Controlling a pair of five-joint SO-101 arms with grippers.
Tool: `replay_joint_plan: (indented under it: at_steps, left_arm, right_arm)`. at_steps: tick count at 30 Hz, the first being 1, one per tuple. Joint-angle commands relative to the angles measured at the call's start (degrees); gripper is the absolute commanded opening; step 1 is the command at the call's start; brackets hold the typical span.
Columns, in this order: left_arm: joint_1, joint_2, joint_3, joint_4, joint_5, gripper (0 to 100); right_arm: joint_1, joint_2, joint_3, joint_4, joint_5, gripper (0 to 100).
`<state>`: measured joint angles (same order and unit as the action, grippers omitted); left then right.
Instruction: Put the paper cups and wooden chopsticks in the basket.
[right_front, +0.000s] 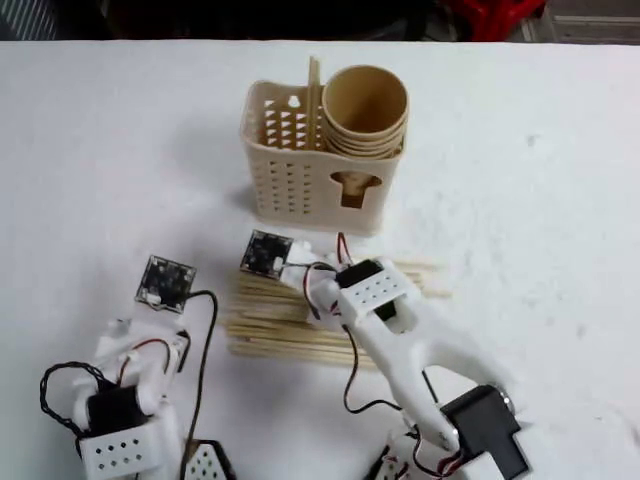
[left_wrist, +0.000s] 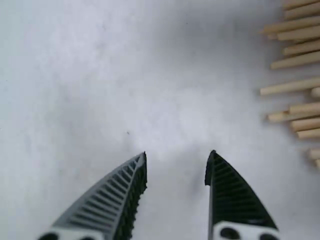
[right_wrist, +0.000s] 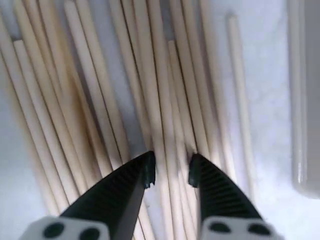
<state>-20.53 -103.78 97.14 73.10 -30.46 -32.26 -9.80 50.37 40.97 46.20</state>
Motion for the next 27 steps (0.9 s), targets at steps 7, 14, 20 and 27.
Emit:
replay_joint_plan:
  at_steps: [7, 14, 20, 27]
  left_arm:
    - [-0.66, -0.40, -0.09, 0.44, -0.53, 20]
    - [-0.66, -0.40, -0.09, 0.44, -0.53, 20]
    - [-0.66, -0.40, -0.09, 0.44, -0.53, 20]
    - [-0.66, -0.40, -0.09, 0.44, -0.53, 20]
  right_arm:
    - [-0.31, 0.13, -3.69, -0.04, -3.34, 1.5]
    - [-0.22, 0.13, -9.93, 7.25, -3.25, 1.6]
    - [-0.13, 0.75, -10.29, 8.66, 1.58, 11.1]
    - [-0.31, 0.75, -10.29, 8.48, 1.58, 6.4]
